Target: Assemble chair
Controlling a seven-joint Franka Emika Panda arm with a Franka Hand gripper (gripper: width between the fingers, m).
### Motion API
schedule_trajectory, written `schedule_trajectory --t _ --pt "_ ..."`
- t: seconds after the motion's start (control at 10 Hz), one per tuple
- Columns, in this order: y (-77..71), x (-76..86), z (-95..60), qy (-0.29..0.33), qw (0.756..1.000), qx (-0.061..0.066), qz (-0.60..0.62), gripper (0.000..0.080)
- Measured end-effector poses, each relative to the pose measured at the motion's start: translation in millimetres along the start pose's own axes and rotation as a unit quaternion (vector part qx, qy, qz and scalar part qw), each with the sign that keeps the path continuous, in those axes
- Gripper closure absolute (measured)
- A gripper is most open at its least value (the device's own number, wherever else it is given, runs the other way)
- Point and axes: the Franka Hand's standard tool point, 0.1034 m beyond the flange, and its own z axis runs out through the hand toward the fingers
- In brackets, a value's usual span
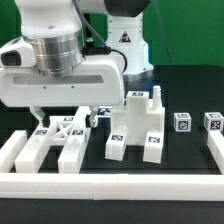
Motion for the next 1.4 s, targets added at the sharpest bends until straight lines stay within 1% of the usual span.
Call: schedule_trajectory --t 0.2,0.6,0.8,1.1,1.3,1.4 --pt "1.6 -2.2 7.2 0.007 1.000 -0.005 0.000 0.0151" --pt "-6.0 3.7 25.4 0.017 1.000 -0.014 -0.004 0.0151" --pt "-12.2 5.6 24.7 0.020 1.000 -0.013 -0.005 0.0151" --pt "-10.8 5.0 26.9 0.020 1.000 -0.014 -0.007 0.0151" --pt "-4.2 9.7 35.8 0.038 0.999 -0.021 -0.015 0.0151" --pt "-4.9 9.3 35.9 0.036 0.999 -0.021 -0.014 0.0151"
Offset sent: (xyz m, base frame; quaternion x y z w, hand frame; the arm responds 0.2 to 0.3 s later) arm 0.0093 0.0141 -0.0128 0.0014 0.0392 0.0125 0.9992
